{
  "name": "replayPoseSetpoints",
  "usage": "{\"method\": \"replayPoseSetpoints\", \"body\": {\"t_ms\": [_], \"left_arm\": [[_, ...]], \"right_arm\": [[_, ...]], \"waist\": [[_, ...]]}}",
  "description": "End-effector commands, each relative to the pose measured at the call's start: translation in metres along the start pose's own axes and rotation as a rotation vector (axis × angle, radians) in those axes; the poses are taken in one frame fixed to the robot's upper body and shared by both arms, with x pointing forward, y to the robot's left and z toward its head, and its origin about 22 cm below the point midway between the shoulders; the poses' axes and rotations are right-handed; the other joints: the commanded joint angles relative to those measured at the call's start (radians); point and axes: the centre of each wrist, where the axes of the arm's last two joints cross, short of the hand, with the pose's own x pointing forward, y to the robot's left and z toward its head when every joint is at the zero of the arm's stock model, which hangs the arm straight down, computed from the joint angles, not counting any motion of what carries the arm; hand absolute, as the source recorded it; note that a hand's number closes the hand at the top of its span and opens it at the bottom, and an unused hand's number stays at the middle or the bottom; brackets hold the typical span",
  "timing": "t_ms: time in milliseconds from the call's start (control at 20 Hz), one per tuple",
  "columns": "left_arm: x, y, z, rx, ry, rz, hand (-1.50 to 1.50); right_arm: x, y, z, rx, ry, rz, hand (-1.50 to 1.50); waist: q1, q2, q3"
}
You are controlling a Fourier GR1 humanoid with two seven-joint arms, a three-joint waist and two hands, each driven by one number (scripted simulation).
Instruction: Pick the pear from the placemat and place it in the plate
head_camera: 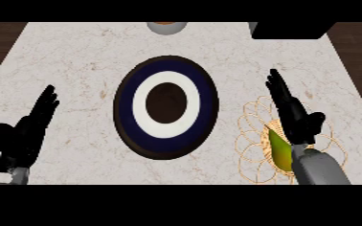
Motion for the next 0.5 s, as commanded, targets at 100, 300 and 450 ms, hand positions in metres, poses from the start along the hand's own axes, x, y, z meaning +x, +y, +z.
{"method": "replayPoseSetpoints", "body": {"t_ms": [100, 300, 450], "left_arm": [[0.021, -0.03, -0.016, -0.037, -0.104, -0.006, 0.0], [0.041, -0.041, -0.026, -0.105, -0.168, -0.003, 0.0], [0.052, -0.057, -0.039, -0.118, -0.163, 0.012, 0.0]], "right_arm": [[0.041, 0.02, -0.038, -0.025, 0.146, -0.196, -1.5], [0.061, 0.001, -0.046, 0.193, 0.034, 0.428, -1.5], [0.037, 0.033, -0.037, 0.075, 0.226, 0.457, 1.5]], "waist": [[0.003, -0.014, 0.01], [0.049, -0.018, -0.029], [-0.009, -0.014, 0.008]]}}
